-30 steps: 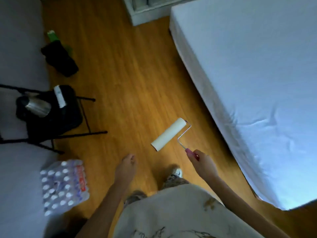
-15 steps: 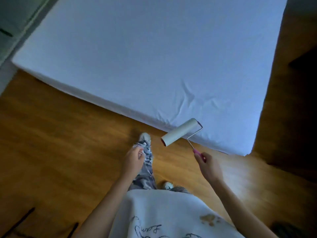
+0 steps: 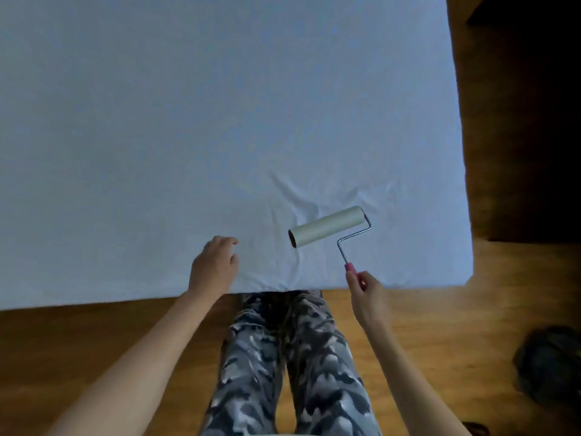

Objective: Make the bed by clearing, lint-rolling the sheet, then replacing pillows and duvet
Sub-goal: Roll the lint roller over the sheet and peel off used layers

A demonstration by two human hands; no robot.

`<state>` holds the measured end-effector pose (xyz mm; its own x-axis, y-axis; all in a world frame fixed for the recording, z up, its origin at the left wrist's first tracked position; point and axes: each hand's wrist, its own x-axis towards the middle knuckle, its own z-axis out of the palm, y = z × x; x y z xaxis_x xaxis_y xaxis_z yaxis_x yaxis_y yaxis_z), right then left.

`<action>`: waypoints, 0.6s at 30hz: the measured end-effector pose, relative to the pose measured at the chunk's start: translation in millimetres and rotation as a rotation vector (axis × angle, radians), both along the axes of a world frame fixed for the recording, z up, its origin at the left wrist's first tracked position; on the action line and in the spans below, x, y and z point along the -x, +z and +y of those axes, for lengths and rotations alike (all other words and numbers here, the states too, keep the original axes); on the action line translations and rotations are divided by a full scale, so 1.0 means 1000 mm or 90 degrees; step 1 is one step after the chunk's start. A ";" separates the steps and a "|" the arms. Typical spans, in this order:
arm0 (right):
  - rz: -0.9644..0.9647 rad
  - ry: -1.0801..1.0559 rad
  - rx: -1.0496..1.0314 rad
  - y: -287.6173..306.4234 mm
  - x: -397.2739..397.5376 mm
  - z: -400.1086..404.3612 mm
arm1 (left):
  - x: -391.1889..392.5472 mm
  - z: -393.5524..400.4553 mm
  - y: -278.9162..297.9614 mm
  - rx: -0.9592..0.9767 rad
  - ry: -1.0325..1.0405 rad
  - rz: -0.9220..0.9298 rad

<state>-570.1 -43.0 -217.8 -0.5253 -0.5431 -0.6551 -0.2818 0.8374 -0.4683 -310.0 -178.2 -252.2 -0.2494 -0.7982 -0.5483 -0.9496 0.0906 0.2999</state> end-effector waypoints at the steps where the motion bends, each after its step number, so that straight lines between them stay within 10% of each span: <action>1: 0.001 -0.003 -0.002 -0.019 0.003 -0.020 | 0.005 -0.016 -0.020 0.017 -0.009 -0.004; 11: 0.106 0.161 0.021 -0.170 0.015 -0.183 | 0.024 -0.085 -0.204 0.321 -0.042 -0.021; 18: 0.119 0.181 -0.039 -0.186 0.026 -0.077 | 0.022 -0.065 -0.237 0.359 -0.034 0.000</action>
<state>-596.5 -119.7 -403.4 -0.4720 -0.6478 -0.5980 -0.5841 0.7379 -0.3382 -332.1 -243.1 -488.8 -0.2970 -0.9540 -0.0401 -0.9394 0.2843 0.1917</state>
